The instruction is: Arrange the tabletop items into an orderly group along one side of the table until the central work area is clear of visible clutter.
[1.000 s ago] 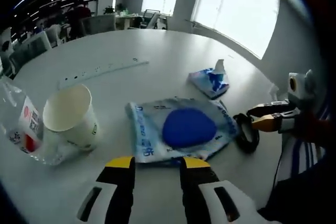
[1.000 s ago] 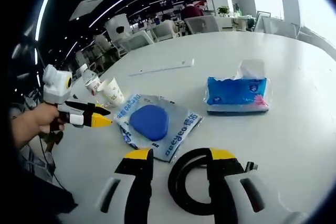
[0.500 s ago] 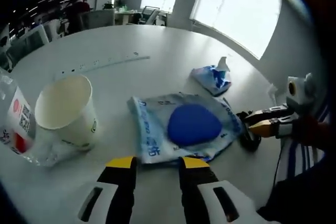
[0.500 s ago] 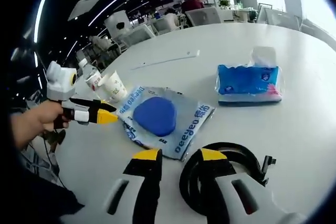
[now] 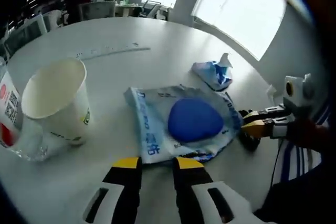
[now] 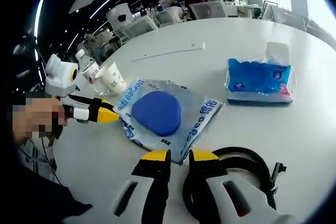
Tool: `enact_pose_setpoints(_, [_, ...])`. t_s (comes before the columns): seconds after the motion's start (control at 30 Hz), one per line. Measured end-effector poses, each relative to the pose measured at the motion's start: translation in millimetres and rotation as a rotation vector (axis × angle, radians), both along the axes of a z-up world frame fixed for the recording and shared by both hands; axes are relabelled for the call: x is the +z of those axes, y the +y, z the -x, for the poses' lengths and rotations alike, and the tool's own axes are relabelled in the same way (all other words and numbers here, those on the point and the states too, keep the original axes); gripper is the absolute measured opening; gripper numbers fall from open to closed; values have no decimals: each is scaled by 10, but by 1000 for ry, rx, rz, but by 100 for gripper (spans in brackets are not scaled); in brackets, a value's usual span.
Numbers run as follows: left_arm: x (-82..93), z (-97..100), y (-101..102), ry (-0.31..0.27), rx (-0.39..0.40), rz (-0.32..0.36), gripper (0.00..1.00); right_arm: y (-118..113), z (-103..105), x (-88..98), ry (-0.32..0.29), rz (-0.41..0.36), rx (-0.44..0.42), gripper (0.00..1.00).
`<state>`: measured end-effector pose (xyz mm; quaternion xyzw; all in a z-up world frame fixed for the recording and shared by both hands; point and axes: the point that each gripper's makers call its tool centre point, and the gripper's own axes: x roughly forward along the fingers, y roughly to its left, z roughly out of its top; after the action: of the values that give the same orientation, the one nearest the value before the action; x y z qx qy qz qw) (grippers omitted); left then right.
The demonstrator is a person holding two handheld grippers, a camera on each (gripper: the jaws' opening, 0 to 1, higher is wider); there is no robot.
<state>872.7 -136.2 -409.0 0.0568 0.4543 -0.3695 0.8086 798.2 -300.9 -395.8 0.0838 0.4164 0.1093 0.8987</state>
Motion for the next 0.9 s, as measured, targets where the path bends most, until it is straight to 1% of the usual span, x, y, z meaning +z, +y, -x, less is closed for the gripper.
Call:
enact_pose_setpoints(0.03, [-6,-11,-10,-1,-1,3,21,-1,10,-12,6,13,11,4])
enact_pose_setpoints(0.13, [-17,-1,-19,-5,-10,-9,16,87,35,-47,13,16,29,4])
enact_pose_setpoints(0.2, [-28,5,3,-7,-15,-17,11,96,49,-47,13,37,38,4])
enact_pose_setpoints(0.27, [-33,11,36,-11,-14,-22,6,85,57,-40,15,40,34,3])
enact_pose_setpoints(0.3, [-20,12,45,-7,-6,-5,5,82,63,-34,15,39,35,3])
enact_pose_setpoints(0.33, [-15,7,55,-5,-3,-3,4,78,69,-28,14,40,35,2])
enact_pose_setpoints(0.43, [9,28,45,4,-6,10,3,74,86,2,13,38,30,2])
enact_pose_setpoints(0.5, [6,50,36,6,-11,10,2,76,84,34,2,44,25,1])
enact_pose_setpoints(0.67, [66,91,19,0,-8,24,0,59,86,138,-24,61,29,0])
enact_pose_setpoints(0.8, [133,124,4,-17,-1,43,0,-17,40,188,-48,60,15,0])
enact_pose_setpoints(0.9, [175,108,-8,-31,7,54,0,-41,-2,233,-66,70,18,0])
